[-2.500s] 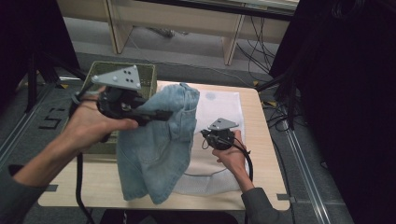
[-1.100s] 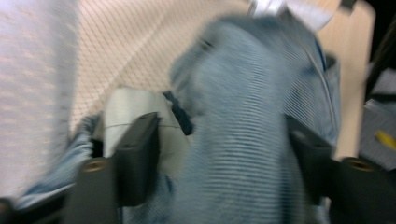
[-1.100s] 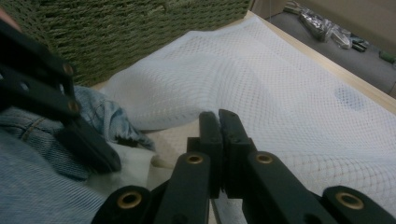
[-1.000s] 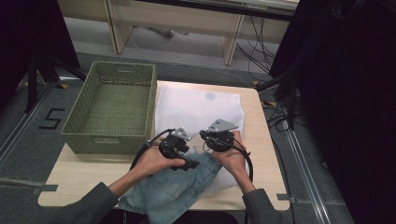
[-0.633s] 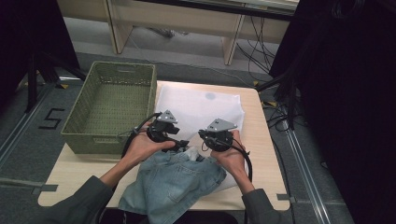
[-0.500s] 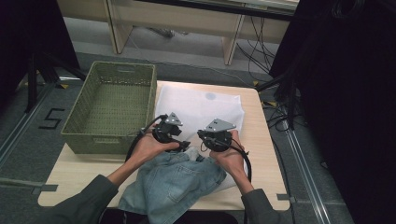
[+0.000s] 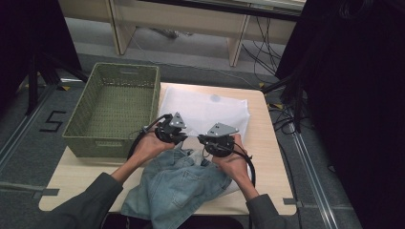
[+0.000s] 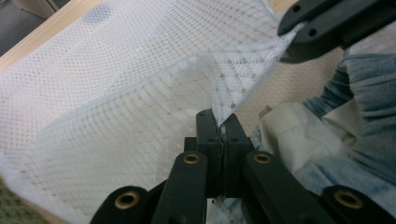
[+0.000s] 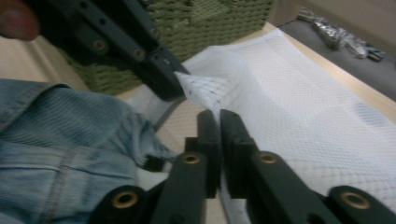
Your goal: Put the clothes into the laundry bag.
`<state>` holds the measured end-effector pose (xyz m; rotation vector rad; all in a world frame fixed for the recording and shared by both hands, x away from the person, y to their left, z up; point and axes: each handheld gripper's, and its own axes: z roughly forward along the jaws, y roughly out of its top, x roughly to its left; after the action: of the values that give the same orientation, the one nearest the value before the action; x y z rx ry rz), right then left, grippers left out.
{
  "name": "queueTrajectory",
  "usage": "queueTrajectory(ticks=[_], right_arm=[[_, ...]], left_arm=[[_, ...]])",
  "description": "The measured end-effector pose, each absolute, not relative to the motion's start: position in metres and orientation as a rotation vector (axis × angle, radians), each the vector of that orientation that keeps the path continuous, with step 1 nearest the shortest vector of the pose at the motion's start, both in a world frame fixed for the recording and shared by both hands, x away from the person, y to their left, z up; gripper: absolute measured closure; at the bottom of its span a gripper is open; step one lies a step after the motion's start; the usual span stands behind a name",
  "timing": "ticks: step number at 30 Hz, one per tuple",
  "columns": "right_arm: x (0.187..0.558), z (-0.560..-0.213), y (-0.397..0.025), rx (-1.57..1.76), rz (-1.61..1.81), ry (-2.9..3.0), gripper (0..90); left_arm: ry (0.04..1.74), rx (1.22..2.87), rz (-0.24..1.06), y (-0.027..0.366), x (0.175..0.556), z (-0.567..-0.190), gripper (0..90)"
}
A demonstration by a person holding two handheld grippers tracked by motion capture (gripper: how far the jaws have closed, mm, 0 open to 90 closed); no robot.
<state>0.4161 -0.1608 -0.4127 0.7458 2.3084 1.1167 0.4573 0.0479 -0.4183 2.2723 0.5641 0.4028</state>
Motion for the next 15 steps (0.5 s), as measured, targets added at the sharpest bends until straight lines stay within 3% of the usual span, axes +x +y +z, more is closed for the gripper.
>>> queueTrajectory(ticks=[7, 11, 15], right_arm=[[0.394, -0.398, -0.153, 0.704, 1.301, 2.514, 44.7], [0.367, -0.402, -0.142, 0.533, 1.240, 2.713, 37.6], [0.360, -0.426, -0.128, 0.490, 1.047, 2.815, 37.0]], left_arm=[[0.551, 2.275, 0.380, 0.059, 0.458, -0.414, 88.2], [0.550, 2.278, 0.369, 0.058, 0.458, -0.415, 88.2], [0.566, 2.273, 0.349, 0.057, 0.458, -0.416, 88.3]])
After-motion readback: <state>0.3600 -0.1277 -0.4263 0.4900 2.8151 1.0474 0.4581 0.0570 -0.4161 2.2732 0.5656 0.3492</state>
